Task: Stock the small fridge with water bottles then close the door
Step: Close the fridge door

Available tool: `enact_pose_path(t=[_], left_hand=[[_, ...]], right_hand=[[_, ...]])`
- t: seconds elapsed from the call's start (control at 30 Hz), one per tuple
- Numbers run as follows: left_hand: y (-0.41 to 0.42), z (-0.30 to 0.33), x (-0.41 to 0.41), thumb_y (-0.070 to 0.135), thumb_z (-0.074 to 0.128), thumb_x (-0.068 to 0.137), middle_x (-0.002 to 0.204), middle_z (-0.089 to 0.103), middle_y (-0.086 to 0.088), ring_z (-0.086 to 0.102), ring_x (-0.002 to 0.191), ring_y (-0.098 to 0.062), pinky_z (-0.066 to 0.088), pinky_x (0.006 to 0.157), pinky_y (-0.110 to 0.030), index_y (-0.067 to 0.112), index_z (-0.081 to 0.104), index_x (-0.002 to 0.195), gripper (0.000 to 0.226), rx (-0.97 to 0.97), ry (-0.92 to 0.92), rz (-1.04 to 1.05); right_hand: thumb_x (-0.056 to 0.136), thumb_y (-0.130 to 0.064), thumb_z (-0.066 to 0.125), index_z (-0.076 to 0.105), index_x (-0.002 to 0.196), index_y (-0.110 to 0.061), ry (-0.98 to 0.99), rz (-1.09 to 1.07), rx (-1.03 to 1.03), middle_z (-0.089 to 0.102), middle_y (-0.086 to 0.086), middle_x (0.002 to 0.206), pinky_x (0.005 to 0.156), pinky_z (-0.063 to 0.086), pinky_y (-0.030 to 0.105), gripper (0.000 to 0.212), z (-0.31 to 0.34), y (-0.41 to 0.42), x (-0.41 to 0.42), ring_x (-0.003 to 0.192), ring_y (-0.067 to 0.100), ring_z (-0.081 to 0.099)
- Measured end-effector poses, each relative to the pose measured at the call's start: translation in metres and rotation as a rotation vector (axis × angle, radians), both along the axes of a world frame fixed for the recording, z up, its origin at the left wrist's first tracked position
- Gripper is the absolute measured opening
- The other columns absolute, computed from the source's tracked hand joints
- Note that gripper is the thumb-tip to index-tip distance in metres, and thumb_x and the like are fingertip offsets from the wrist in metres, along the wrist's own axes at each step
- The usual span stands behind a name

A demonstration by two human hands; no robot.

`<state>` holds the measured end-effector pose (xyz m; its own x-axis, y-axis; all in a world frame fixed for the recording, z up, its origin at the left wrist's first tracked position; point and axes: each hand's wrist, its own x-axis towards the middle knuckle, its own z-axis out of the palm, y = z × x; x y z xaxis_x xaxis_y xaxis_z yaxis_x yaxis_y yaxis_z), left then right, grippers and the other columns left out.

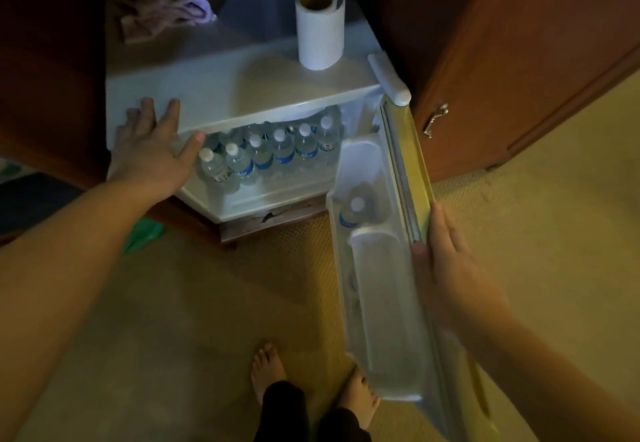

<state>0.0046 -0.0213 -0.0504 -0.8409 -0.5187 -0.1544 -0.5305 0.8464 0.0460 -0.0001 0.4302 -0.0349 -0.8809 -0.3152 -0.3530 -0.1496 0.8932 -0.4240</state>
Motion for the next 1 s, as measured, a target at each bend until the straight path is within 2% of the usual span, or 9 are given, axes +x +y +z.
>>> enact_pose_path(t=[0.07,0.17,0.37,0.47,0.57,0.67,0.8,0.9,1.0], left_hand=[[0.001,0.000,0.001,0.074,0.016,0.097,0.171,-0.003,-0.009,-0.003,0.157,-0.031,0.002,0.126,-0.047,0.034,0.005,0.163,0.078,0.030,0.012,0.021],[0.001,0.001,0.000,0.075,0.014,0.097,0.172,-0.003,-0.007,-0.003,0.157,-0.030,0.001,0.126,-0.045,0.036,0.006,0.163,0.077,0.063,0.022,0.037],[-0.003,0.013,0.003,0.070,0.018,0.100,0.172,-0.002,-0.005,-0.002,0.157,-0.030,0.003,0.126,-0.046,0.037,0.012,0.162,0.071,0.183,0.012,0.048],[-0.004,0.020,0.003,0.067,0.018,0.102,0.172,-0.004,-0.004,-0.004,0.157,-0.029,0.002,0.125,-0.046,0.039,0.012,0.162,0.067,0.241,0.003,0.043],[-0.010,0.018,0.003,0.065,0.015,0.102,0.172,-0.003,-0.007,-0.002,0.157,-0.033,0.003,0.125,-0.048,0.035,0.015,0.163,0.068,0.231,-0.021,-0.001],[-0.018,0.016,0.005,0.080,0.003,0.087,0.172,0.004,-0.005,-0.001,0.157,-0.032,0.005,0.125,-0.051,0.029,0.020,0.162,0.093,0.265,0.006,-0.055],[-0.019,0.014,0.004,0.068,0.015,0.100,0.171,0.010,0.002,0.001,0.157,-0.022,0.007,0.125,-0.044,0.029,0.023,0.162,0.074,0.264,0.046,-0.036],[-0.023,0.009,0.004,0.079,-0.002,0.086,0.171,0.011,-0.001,0.003,0.157,-0.027,0.008,0.126,-0.049,0.031,0.025,0.161,0.093,0.259,0.052,-0.028],[-0.029,0.006,0.004,0.076,-0.042,0.061,0.172,0.001,-0.004,-0.006,0.156,-0.034,0.005,0.122,-0.059,0.034,0.011,0.163,0.122,0.124,-0.100,-0.138]], right_hand=[[0.106,-0.051,0.021,-0.012,0.160,-0.023,-0.006,0.065,-0.037,-0.017,-0.005,0.168,0.126,0.006,0.037,0.069,-0.001,-0.012,0.005,0.153,0.010,-0.013],[0.106,-0.054,0.022,-0.021,0.155,-0.025,-0.007,0.168,-0.044,-0.027,-0.006,0.164,0.125,-0.001,0.035,0.072,-0.001,-0.027,0.009,0.150,0.009,-0.024],[0.109,-0.048,0.024,-0.013,0.160,-0.022,0.255,0.467,0.027,-0.021,0.005,0.167,0.125,-0.003,0.045,0.068,-0.001,-0.081,0.001,0.152,0.022,-0.024],[0.110,-0.046,0.015,-0.004,0.162,-0.024,0.295,0.560,0.056,-0.015,0.004,0.169,0.126,0.002,0.050,0.059,-0.006,-0.118,-0.008,0.153,0.022,-0.023],[0.108,-0.051,0.007,-0.012,0.160,-0.028,0.254,0.552,0.036,-0.022,0.001,0.167,0.125,-0.006,0.046,0.060,-0.008,-0.149,-0.017,0.150,0.018,-0.031],[0.106,-0.055,0.003,-0.018,0.158,-0.028,0.251,0.525,0.039,-0.028,0.001,0.165,0.125,-0.008,0.045,0.063,-0.006,-0.179,-0.024,0.148,0.018,-0.034],[0.104,-0.057,0.001,-0.017,0.159,-0.028,0.272,0.471,0.052,-0.029,0.003,0.164,0.125,-0.007,0.046,0.064,-0.006,-0.214,-0.035,0.148,0.020,-0.033],[0.102,-0.061,0.000,-0.015,0.159,-0.029,0.262,0.446,0.055,-0.029,0.005,0.164,0.125,-0.008,0.045,0.067,-0.008,-0.236,-0.047,0.149,0.022,-0.031],[0.100,-0.065,0.000,-0.016,0.158,-0.032,0.269,0.414,0.094,-0.029,0.005,0.164,0.125,-0.007,0.045,0.069,-0.010,-0.255,-0.060,0.150,0.021,-0.029]])
